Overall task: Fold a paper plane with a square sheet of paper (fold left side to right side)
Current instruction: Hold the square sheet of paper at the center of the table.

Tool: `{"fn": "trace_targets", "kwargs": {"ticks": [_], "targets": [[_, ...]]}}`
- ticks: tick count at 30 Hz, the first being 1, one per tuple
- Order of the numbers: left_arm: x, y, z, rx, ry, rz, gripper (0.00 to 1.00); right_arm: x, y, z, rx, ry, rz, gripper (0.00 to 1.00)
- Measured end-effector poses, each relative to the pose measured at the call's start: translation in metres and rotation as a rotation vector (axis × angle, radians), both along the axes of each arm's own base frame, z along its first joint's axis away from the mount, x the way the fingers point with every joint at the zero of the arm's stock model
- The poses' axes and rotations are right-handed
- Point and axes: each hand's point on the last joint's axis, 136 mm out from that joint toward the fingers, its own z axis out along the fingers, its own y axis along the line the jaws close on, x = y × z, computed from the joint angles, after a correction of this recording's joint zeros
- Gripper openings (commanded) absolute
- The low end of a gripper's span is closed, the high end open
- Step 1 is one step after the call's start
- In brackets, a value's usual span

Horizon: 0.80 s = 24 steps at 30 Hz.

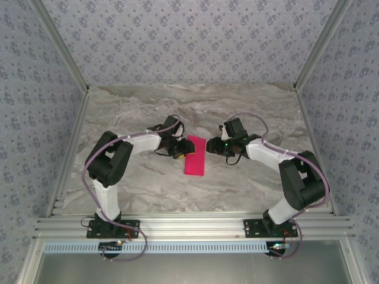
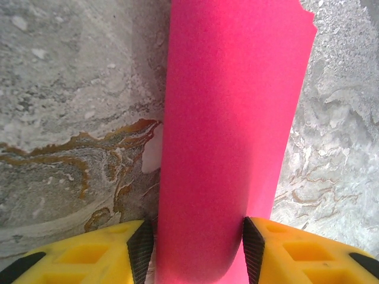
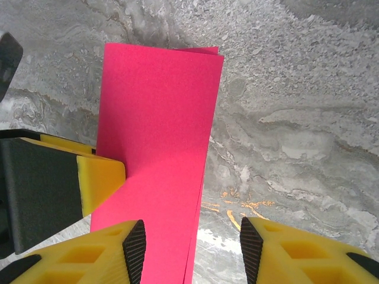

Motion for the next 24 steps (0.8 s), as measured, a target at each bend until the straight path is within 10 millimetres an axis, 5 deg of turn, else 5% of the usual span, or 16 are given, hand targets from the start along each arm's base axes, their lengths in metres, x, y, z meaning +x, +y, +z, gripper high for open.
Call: {"fn": "trace_targets", "kwargs": {"ticks": [24], "targets": [[0.0007,-0.0018,-0.0018,0.040,0.013,0.030,0.50,-0.0032,-0.0015,-0.0019,-0.007,0.015,0.000,0.50]]}}
